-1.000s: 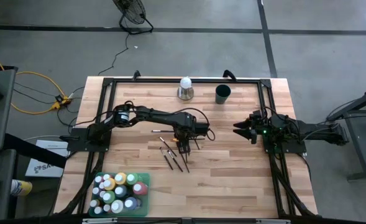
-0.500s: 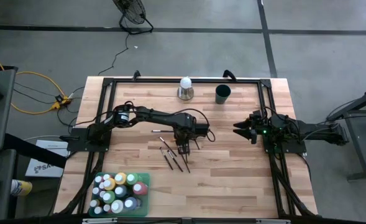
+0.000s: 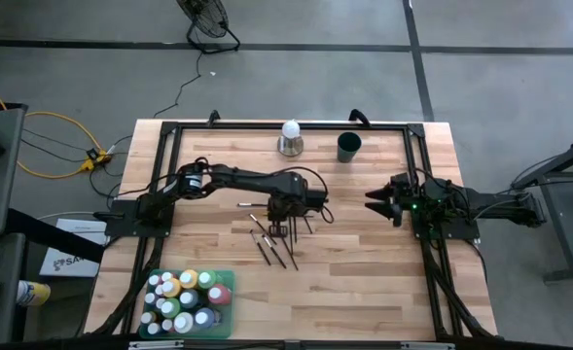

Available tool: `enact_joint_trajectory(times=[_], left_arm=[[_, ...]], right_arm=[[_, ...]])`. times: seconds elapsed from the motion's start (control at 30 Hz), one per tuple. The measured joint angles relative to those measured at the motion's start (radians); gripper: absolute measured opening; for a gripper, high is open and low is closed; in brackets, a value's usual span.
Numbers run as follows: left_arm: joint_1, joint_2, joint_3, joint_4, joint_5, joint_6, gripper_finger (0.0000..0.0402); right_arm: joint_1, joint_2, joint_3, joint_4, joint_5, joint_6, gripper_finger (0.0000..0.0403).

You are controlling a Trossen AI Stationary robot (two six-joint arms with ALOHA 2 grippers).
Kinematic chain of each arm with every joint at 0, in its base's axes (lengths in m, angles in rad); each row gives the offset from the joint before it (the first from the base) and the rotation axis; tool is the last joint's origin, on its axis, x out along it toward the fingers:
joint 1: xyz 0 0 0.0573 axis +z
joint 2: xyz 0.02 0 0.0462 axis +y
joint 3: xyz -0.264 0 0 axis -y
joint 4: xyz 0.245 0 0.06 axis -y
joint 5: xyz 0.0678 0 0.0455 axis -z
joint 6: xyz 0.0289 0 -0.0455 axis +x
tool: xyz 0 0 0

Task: Pick & Place Paint Supplies
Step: Put the gold paint brush into the black cup

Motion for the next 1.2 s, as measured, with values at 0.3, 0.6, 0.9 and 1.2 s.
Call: enact_joint_trajectory(times=[0.3, 0.6, 0.9, 1.2], left_arm=[[0.0, 0.0, 0.258, -0.182, -0.154, 0.122, 0.0008], [0.0, -0.003, 0.387, -0.156, -0.315, 0.204, 0.0008], [0.0, -0.005, 0.388, -0.12, -0.403, 0.237, 0.0008], [0.0, -0.005, 0.387, 0.032, -0.787, 0.563, 0.0007]], right_arm=[[0.0, 0.0, 0.0, 0.108, 0.002, 0.153, 0.0239], [0.0, 0.041, 0.0, 0.289, -0.03, -0.039, 0.0239], [0.0, 0.194, 0.018, 0.42, 0.004, -0.101, 0.0239], [-0.003, 0.335, 0.135, 0.423, 0.104, -0.036, 0.0239]])
